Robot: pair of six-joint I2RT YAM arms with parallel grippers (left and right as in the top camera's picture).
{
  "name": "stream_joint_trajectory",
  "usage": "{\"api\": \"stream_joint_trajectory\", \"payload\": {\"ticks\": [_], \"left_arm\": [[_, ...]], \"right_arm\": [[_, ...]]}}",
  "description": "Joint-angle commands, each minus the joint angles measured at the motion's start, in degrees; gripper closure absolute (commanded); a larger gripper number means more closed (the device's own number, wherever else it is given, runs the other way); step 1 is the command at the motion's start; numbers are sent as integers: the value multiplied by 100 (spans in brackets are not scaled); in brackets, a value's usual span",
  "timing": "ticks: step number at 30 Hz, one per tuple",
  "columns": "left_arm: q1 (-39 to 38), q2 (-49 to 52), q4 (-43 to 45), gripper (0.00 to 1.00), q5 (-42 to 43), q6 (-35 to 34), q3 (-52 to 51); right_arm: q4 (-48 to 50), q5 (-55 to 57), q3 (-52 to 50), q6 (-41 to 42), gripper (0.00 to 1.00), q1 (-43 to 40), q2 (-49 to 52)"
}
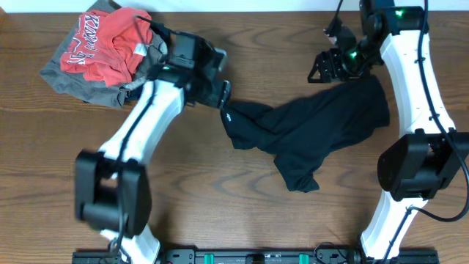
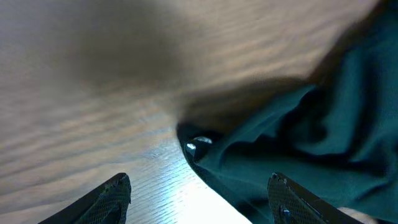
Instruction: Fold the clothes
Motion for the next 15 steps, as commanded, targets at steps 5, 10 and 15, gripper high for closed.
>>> {"api": "stream_joint_trajectory", "payload": {"ticks": [5, 10, 15], "left_arm": [[4, 811, -7, 28, 103, 164, 79], [-37, 1217, 61, 28, 122, 225, 79], [-219, 1386, 227, 27, 120, 291, 79]], "right_arm": [[66, 101, 42, -22, 28, -55, -133], [125, 101, 42, -22, 28, -55, -133], [157, 98, 42, -20, 27, -55, -133]]}}
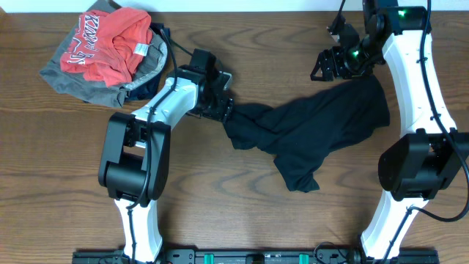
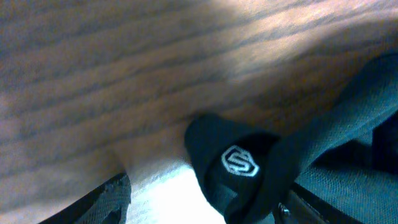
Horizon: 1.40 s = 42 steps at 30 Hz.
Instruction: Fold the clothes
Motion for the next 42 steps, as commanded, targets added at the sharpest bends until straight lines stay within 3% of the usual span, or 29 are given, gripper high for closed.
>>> {"api": "stream_joint_trajectory", "payload": {"ticks": [1, 10, 12, 14, 15, 18, 27, 36, 42], "left_arm": [[-186, 164, 83, 28, 90, 140, 66], [-680, 308, 509, 28, -208, 136, 66], [-734, 411, 531, 34, -282, 136, 66], [-756, 487, 542, 53, -289, 136, 66], [-756, 494, 544, 72, -326, 120, 66], [-748, 450, 592, 94, -391, 13, 68], [-715, -671, 133, 94, -1460, -566, 190], [-435, -2796, -66, 94, -2107, -686, 229], [-216, -3281, -61, 94, -2122, -686, 229]], "right_arm": [[15, -2, 42, -20, 27, -22, -133], [15, 0, 42, -20, 28, -22, -133], [17, 2, 42, -20, 28, -22, -133], [17, 17, 42, -20, 29, -24, -133], [15, 20, 42, -20, 31, -24, -133], [15, 20, 42, -17, 36, -24, -133], [-35, 15, 42, 197, 46, -4, -133], [-686, 20, 42, 15, 45, 258, -133], [-787, 20, -170, 55, 45, 612, -133]]}}
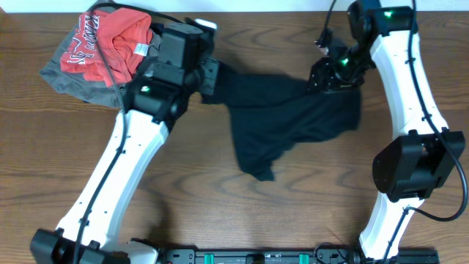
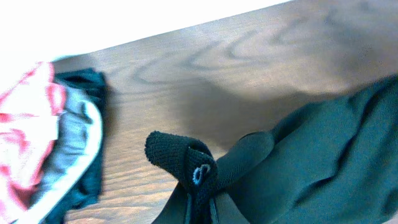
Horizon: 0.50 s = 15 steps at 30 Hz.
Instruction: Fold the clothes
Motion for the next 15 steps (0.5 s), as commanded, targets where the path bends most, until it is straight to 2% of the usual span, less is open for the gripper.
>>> {"api": "stream_joint_trajectory", "payload": {"ticks": [1, 10, 15], "left_arm": [[118, 15, -13, 94, -205, -55, 33], [127, 28, -13, 94, -254, -55, 31], [127, 28, -13, 94, -269, -55, 31]], "right_arm": [[109, -22, -278, 2, 45, 289, -133], [1674, -20, -1932, 809, 53, 960, -133], [2732, 190, -2616, 1394, 53, 1338, -133]]}}
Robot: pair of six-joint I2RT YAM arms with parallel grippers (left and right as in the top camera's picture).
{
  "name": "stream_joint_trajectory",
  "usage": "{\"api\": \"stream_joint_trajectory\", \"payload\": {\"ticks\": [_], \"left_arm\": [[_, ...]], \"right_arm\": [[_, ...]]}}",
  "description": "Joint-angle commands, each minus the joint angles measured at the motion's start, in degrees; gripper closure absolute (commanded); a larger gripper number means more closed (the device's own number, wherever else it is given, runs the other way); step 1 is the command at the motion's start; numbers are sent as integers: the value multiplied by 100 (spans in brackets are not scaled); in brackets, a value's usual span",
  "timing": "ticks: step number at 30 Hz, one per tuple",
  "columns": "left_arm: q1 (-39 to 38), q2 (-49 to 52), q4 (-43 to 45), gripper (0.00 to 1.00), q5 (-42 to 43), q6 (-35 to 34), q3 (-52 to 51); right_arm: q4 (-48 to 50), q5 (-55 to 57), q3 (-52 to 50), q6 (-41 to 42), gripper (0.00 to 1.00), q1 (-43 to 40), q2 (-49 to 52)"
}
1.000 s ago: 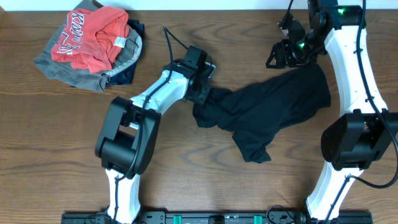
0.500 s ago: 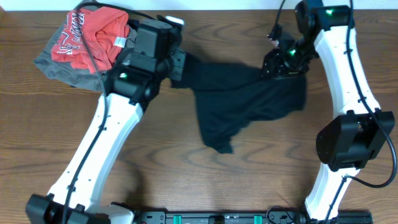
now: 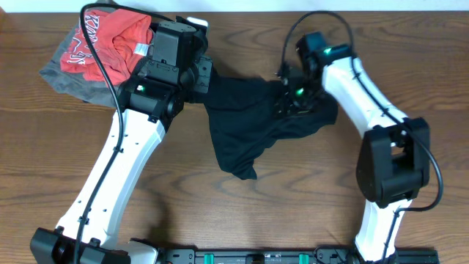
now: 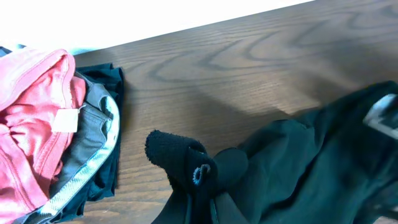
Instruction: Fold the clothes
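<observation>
A black garment (image 3: 249,121) hangs stretched between my two grippers above the middle of the table, its lower part drooping toward the front. My left gripper (image 3: 203,79) is shut on the garment's left end; in the left wrist view a bunched black corner (image 4: 186,162) with a small loop sticks out past my left gripper (image 4: 200,208). My right gripper (image 3: 289,99) is at the garment's right end, shut on the cloth.
A pile of clothes, red (image 3: 106,44) on top of grey and black pieces, lies at the back left corner; in the left wrist view the pile (image 4: 43,124) fills the left side. The table's far edge (image 4: 186,31) runs just behind.
My right gripper has moved left and toward the front with its end of the garment, so the cloth now hangs narrower and slacker. My left gripper has barely shifted.
The black garment lay crumpled on the table with my left gripper open by its left tip and my right at its back right corner. Then my left gripper reached that tip. Later both held it lifted and spread; now the ends are closer together.
</observation>
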Motion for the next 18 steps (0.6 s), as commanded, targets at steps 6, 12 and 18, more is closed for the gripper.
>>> {"api": "stream_joint_trajectory", "payload": {"ticks": [6, 12, 18], "left_arm": [[22, -7, -55, 94, -129, -76, 33], [22, -7, -57, 94, -129, -76, 33], [22, -7, -57, 94, -131, -76, 33]], "right_arm": [[887, 918, -824, 1091, 51, 654, -79], [949, 1484, -885, 1408, 51, 833, -79], [1572, 1740, -1003, 1661, 57, 835, -79]]}}
